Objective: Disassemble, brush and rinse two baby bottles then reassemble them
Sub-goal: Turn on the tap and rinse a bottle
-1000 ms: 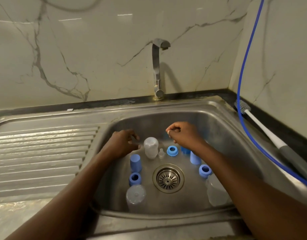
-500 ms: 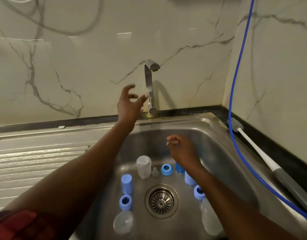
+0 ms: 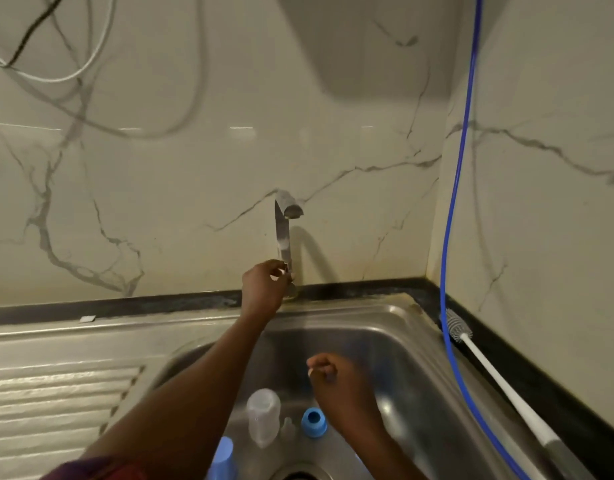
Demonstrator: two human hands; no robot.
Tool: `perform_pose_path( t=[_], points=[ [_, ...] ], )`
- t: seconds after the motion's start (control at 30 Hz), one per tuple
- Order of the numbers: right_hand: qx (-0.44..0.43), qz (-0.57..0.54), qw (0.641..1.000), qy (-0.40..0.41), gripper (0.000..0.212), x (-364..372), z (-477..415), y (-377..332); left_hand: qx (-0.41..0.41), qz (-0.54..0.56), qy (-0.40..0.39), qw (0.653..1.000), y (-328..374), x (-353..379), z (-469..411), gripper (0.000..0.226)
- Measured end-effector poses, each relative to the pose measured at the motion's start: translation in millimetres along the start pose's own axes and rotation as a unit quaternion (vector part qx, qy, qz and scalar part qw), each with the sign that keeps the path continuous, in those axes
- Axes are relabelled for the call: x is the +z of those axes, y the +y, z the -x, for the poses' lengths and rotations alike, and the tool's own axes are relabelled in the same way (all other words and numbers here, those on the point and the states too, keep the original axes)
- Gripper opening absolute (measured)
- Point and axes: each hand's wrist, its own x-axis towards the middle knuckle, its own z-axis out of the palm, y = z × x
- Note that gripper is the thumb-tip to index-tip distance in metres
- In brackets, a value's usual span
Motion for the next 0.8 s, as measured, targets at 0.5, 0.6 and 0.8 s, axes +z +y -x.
perform_pose_path(
  t=[0.5, 0.6, 0.8],
  points=[
    [0.021, -0.001, 1.000, -0.015, 0.025, -2, 0, -5, -0.036, 0.050, 0.022, 0.998, 3, -1, -15, 0.017],
    [0.034, -0.011, 0.999, -0.024, 0.020, -2, -1, -5, -0.041, 0.081, 0.022, 0.996, 1, -3, -12, 0.014],
    [0.058, -0.040, 0.997, -0.042, 0.012, 3, -1, -2, -0.043, 0.107, 0.003, 0.993, 1, -9, -4, 0.016]
  ],
)
